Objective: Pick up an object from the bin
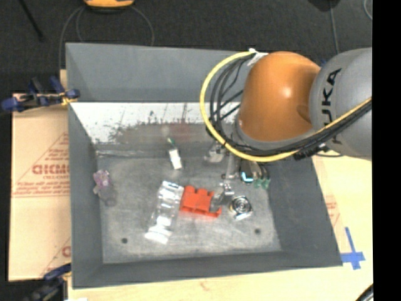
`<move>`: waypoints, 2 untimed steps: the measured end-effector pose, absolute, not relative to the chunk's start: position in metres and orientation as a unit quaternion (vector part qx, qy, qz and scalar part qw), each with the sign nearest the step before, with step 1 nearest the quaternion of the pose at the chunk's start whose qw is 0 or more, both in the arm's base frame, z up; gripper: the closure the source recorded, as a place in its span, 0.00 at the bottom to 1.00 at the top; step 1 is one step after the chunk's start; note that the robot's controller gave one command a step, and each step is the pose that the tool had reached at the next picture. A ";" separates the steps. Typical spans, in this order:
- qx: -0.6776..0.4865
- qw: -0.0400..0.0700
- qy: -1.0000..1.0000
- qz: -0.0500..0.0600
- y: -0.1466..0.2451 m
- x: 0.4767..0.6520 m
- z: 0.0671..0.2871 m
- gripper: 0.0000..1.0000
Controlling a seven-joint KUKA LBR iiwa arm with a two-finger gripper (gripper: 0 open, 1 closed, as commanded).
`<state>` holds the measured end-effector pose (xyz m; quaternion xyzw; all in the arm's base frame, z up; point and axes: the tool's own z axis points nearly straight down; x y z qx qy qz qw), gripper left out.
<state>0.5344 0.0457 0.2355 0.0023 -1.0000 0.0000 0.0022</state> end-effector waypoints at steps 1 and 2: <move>0.040 -0.005 -0.999 0.000 0.017 0.543 0.085 0.00; 0.081 -0.006 -0.997 0.001 0.015 0.541 0.078 0.00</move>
Offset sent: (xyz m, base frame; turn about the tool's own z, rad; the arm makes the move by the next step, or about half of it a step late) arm 0.0068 -0.0304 -0.1655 -0.0759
